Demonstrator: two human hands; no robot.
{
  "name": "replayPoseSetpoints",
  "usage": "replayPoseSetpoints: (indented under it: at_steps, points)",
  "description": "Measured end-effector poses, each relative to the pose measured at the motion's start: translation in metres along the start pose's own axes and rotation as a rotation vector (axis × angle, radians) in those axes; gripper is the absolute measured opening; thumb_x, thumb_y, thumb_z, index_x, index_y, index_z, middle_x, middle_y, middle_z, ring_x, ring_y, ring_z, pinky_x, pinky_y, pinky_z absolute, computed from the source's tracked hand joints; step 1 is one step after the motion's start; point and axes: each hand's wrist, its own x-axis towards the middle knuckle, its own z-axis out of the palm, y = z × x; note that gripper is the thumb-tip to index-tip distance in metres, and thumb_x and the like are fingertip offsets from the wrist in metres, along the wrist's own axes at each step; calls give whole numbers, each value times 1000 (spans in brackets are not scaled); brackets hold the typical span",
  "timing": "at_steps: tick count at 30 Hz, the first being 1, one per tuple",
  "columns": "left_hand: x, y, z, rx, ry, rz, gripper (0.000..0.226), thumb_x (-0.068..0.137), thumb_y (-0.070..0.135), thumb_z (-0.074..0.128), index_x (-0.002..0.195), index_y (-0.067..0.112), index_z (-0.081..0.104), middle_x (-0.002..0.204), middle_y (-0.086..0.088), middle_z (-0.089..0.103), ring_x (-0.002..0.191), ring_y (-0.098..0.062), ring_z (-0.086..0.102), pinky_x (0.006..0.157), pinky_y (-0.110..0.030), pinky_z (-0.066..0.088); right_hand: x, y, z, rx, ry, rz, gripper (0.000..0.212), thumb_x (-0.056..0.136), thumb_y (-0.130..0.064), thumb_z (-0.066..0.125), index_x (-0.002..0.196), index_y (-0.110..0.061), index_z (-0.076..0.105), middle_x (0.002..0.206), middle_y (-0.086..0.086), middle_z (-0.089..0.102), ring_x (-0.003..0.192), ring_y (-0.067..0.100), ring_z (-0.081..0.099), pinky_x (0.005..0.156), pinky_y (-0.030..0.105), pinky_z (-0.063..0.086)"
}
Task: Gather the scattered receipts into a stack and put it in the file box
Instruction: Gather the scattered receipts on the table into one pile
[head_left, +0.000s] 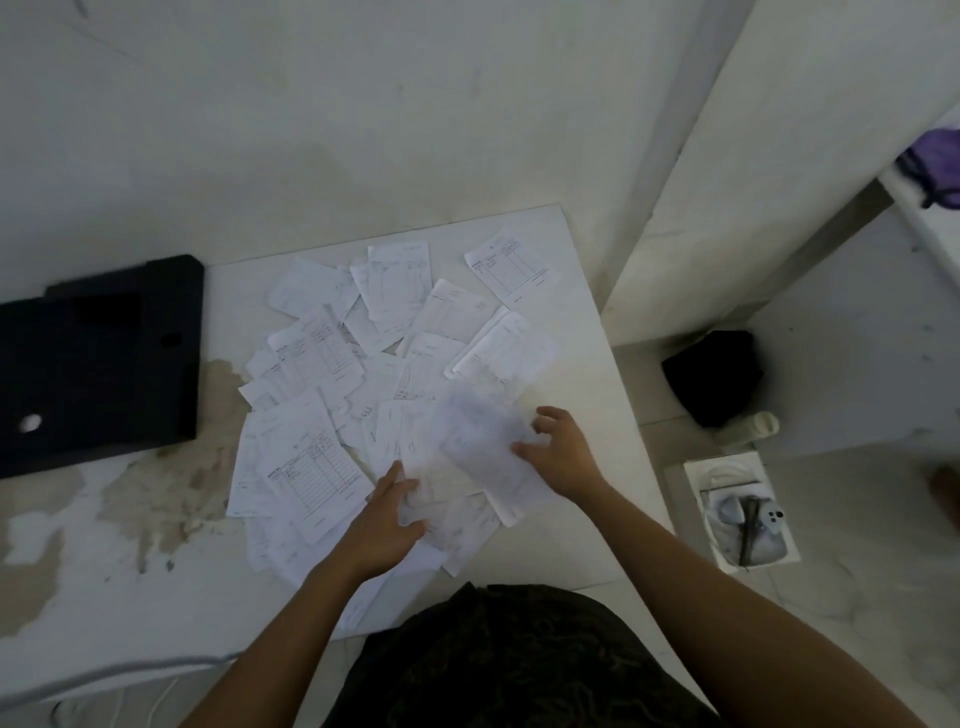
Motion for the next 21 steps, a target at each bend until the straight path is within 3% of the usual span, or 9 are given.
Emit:
replayPoseSetpoints:
  at_steps: [4, 7, 9, 12, 15, 17, 19, 21]
  points:
    - [-1, 4, 0, -73, 15, 24, 75, 92, 23, 62, 152, 24, 19, 162, 7, 9, 144, -8, 16, 120, -37, 16, 9, -21, 26, -108, -146, -128, 23, 74, -18, 81, 80, -11, 60, 137, 13, 51, 120, 28, 54, 90, 23, 39]
    - [-2, 7, -1, -198, 25, -11, 82, 93, 25, 62, 154, 28, 6, 159, 6, 16, 139, -7, 21, 116, -31, 19, 15, -28, 36, -84, -149, -70, 32, 76, -16, 77, 99, -1, 62, 120, 10, 58, 104, 27, 58, 68, 21, 39]
    - [-3, 6, -3, -264, 23, -28, 86, 93, 28, 63, 154, 29, 3, 159, 8, 16, 139, -6, 20, 116, -31, 19, 16, -30, 39, -30, -169, -4, 42, 77, -17, 76, 111, -9, 52, 105, 5, 56, 91, 22, 56, 57, 18, 35]
    - [-4, 3, -6, -302, 30, -38, 86, 92, 27, 64, 154, 30, 4, 160, 7, 16, 139, -5, 20, 113, -28, 20, 15, -29, 45, 62, -222, 73, 62, 76, -17, 78, 123, -18, 38, 106, 2, 51, 88, 17, 52, 56, 18, 36]
    - [-6, 2, -5, -321, 41, -55, 84, 92, 28, 64, 154, 32, 7, 160, 6, 17, 142, -10, 21, 112, -29, 23, 14, -29, 53, 47, -240, 80, 71, 73, -17, 81, 129, -18, 38, 106, 0, 50, 90, 16, 52, 57, 17, 37]
    - [-6, 1, -4, -330, 43, -54, 83, 92, 27, 64, 153, 33, 8, 160, 6, 18, 143, -13, 22, 112, -31, 24, 16, -31, 55, 2, -220, 62, 56, 73, -17, 80, 117, -18, 47, 95, -4, 52, 79, 11, 51, 55, 16, 36]
    - [-6, 0, -4, -332, 37, -51, 83, 92, 27, 64, 153, 33, 8, 160, 6, 18, 144, -14, 22, 114, -34, 24, 17, -34, 57, -55, -226, 20, 29, 72, -16, 78, 88, -16, 53, 82, -4, 53, 73, 12, 50, 56, 20, 36]
    - [-6, -1, -5, -339, 27, -45, 83, 92, 26, 64, 153, 31, 8, 160, 6, 18, 143, -11, 22, 113, -31, 23, 13, -36, 63, -97, -197, -37, 25, 71, -14, 74, 69, -15, 49, 81, 1, 52, 77, 16, 47, 65, 29, 39]
